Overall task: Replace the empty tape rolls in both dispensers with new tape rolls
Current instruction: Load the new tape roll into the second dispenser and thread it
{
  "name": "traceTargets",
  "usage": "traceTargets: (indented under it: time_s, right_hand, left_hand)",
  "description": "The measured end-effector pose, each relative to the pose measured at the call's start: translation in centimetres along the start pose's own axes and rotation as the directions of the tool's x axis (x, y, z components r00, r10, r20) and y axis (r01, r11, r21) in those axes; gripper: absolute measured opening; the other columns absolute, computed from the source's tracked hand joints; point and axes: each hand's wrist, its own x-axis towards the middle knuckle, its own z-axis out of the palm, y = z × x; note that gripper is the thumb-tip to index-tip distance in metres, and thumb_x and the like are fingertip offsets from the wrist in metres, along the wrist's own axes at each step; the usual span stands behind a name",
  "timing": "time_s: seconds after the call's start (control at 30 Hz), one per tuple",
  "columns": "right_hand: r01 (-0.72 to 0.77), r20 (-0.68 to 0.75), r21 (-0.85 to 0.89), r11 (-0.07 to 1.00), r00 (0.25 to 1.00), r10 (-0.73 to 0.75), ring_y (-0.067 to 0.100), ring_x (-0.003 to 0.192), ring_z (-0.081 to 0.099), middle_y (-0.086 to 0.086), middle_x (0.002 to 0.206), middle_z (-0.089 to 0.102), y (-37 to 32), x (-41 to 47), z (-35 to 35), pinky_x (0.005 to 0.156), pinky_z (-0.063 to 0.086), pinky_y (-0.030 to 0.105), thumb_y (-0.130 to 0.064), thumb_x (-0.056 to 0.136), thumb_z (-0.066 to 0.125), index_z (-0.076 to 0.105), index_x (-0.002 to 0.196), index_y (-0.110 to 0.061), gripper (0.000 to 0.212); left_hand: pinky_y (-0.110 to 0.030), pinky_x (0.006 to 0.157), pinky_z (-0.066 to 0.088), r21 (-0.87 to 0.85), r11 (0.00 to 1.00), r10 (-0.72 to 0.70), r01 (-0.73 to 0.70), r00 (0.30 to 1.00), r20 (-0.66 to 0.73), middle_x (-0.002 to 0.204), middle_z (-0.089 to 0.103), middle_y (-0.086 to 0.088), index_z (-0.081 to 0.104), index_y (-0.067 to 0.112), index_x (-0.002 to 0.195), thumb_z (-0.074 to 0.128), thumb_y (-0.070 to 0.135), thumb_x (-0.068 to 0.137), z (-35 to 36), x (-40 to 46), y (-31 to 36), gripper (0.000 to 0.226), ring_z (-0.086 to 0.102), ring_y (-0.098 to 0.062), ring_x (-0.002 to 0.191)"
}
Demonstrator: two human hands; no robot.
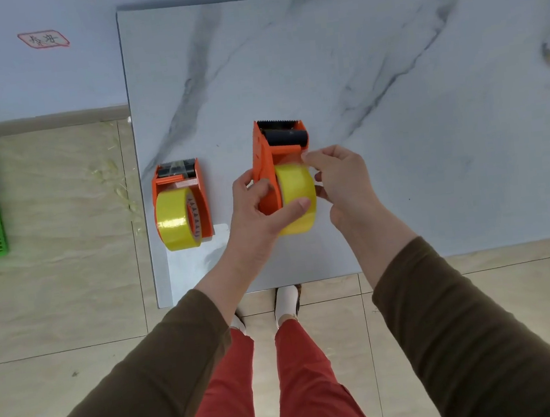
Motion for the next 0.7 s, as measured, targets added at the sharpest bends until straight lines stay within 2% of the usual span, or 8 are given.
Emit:
traceTargets:
  time_s: [0.1, 0.17, 0.23, 0.33, 0.43, 0.53, 0.6, 0.7]
  right_hand:
    - [0.188, -0.086, -0.121, 0.975, 0.976, -0.199, 0.01, 0.065, 0.054, -0.008, 0.07, 0.057, 0.1, 0.4, -0.3, 0.071, 0.05, 0.032, -0.014, 0.089, 0.071, 0.056, 0.072, -0.021, 0.024]
    - [0.384, -0.031, -0.305, 0.871, 0.91, -0.412, 0.013, 0.081, 0.057, -0.006, 0.085, 0.06, 0.2, 0.4, -0.6, 0.076, 0.047, 0.026, -0.019, 0.088, 0.072, 0.053, 0.072, -0.029, 0.027]
    - [0.473, 0.042, -0.386, 0.792, 0.867, -0.497, 0.016, 0.097, 0.06, -0.003, 0.098, 0.063, -0.1, 0.7, -0.8, 0.083, 0.05, 0.031, -0.021, 0.087, 0.072, 0.053, 0.074, -0.032, 0.026]
    - [0.469, 0.08, -0.358, 0.808, 0.877, -0.474, 0.017, 0.106, 0.065, -0.003, 0.107, 0.07, -0.7, 2.1, -1.4, 0.097, 0.051, 0.045, -0.02, 0.087, 0.071, 0.058, 0.08, -0.025, 0.016]
    - [0.456, 0.2, -0.363, 0.812, 0.89, -0.41, 0.024, 0.096, 0.072, -0.001, 0.098, 0.077, -1.3, 3.4, -1.5, 0.092, 0.056, 0.051, -0.024, 0.09, 0.07, 0.054, 0.076, -0.028, 0.022]
    - [0.46, 0.229, -0.384, 0.801, 0.888, -0.399, 0.021, 0.07, 0.061, -0.004, 0.074, 0.068, -1.6, 4.4, -1.5, 0.073, 0.053, 0.044, -0.031, 0.09, 0.069, 0.05, 0.07, -0.03, 0.027]
    - [0.438, 0.212, -0.375, 0.817, 0.899, -0.384, 0.016, 0.066, 0.051, -0.006, 0.067, 0.059, -1.8, 5.1, -1.3, 0.068, 0.046, 0.038, -0.031, 0.091, 0.068, 0.048, 0.068, -0.028, 0.031]
    - [0.363, 0.165, -0.354, 0.862, 0.931, -0.325, 0.014, 0.065, 0.056, -0.005, 0.067, 0.062, -2.4, 6.2, -1.3, 0.068, 0.047, 0.033, -0.028, 0.093, 0.069, 0.049, 0.068, -0.024, 0.032]
  left_hand:
    - [-0.029, 0.093, 0.061, 0.025, 1.0, 0.01, -0.011, 1.0, 0.028, 0.15, 0.039, 0.007, 0.068, 0.009, 0.126, 0.084, 0.041, 0.074, 0.1, -0.5, -0.4, 0.062, 0.054, -0.019, 0.134]
    - [-0.032, 0.093, 0.062, -0.011, 0.999, -0.031, 0.032, 0.999, 0.044, 0.15, 0.044, 0.002, 0.069, 0.007, 0.126, 0.082, 0.041, 0.075, 0.0, -0.6, -0.4, 0.062, 0.057, -0.017, 0.131]
    - [-0.034, 0.094, 0.063, -0.015, 0.999, -0.047, 0.048, 0.996, 0.07, 0.148, 0.046, 0.001, 0.071, 0.009, 0.125, 0.08, 0.04, 0.076, -0.2, -0.5, -0.3, 0.059, 0.059, -0.013, 0.129]
    - [-0.02, 0.086, 0.062, 0.026, 0.999, -0.022, 0.018, 0.986, 0.166, 0.147, 0.045, 0.001, 0.075, 0.02, 0.116, 0.08, 0.037, 0.076, -0.4, -0.5, -0.1, 0.043, 0.058, -0.008, 0.125]
    - [-0.016, 0.079, 0.061, 0.017, 0.999, -0.043, 0.04, 0.979, 0.2, 0.151, 0.042, 0.001, 0.072, 0.023, 0.122, 0.078, 0.04, 0.078, -0.5, -0.7, -0.2, 0.047, 0.057, -0.006, 0.126]
    - [-0.02, 0.086, 0.061, 0.032, 0.999, -0.045, 0.039, 0.972, 0.231, 0.156, 0.037, 0.005, 0.073, 0.023, 0.121, 0.079, 0.044, 0.077, -0.7, -0.6, -0.4, 0.049, 0.055, -0.005, 0.129]
    - [-0.027, 0.094, 0.062, 0.019, 0.999, -0.039, 0.035, 0.958, 0.284, 0.16, 0.032, 0.01, 0.073, 0.04, 0.115, 0.079, 0.041, 0.079, -0.7, -0.8, -0.2, 0.037, 0.054, -0.011, 0.136]
    - [-0.04, 0.107, 0.059, 0.007, 0.999, -0.033, 0.032, 0.932, 0.36, 0.164, 0.026, 0.013, 0.069, 0.065, 0.108, 0.079, 0.046, 0.073, -0.4, -1.5, 0.5, 0.041, 0.049, -0.019, 0.144]
